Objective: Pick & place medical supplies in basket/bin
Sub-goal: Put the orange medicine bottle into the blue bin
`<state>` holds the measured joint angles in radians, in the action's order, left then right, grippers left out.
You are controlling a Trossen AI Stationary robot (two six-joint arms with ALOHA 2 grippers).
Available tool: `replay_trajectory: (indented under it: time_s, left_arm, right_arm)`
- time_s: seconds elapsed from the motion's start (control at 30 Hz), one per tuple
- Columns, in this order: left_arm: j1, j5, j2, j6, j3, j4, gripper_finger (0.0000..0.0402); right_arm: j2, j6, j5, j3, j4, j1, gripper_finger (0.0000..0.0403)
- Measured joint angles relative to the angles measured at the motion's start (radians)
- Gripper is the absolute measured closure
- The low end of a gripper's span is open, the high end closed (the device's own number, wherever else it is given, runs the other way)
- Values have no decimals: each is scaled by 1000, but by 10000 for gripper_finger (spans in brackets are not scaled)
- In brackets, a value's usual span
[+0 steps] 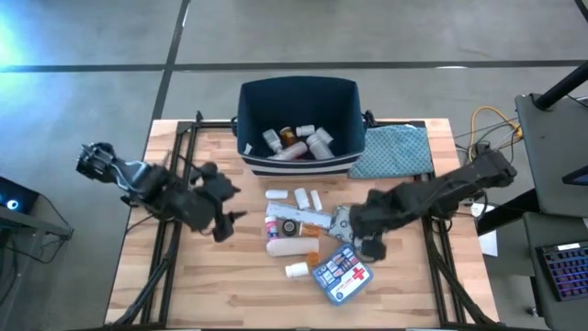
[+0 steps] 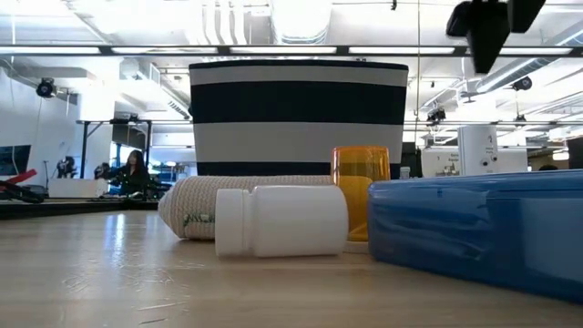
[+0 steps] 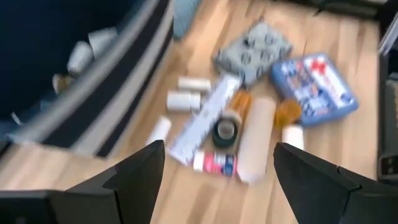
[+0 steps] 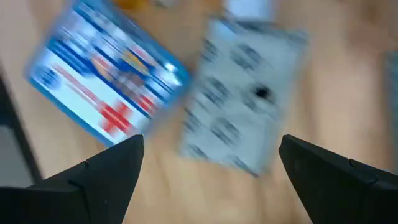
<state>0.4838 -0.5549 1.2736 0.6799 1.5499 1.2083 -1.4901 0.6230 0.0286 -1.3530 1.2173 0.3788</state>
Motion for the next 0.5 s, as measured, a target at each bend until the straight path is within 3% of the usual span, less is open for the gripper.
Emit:
replay_trajectory:
  time_s: [0.17,0.33,0.5]
  left_arm:
    - [79,17,0,147,-143,1,123]
    - [167,111,-17,284,-272,6,123]
    - [295,141,-72,426,-376,9,123]
  right_arm:
    - [-48,22,-3,96,-342,44,39]
    - [-155,0,0,129,-598,46,39]
    - [-287,72,0,81,-644,47,39]
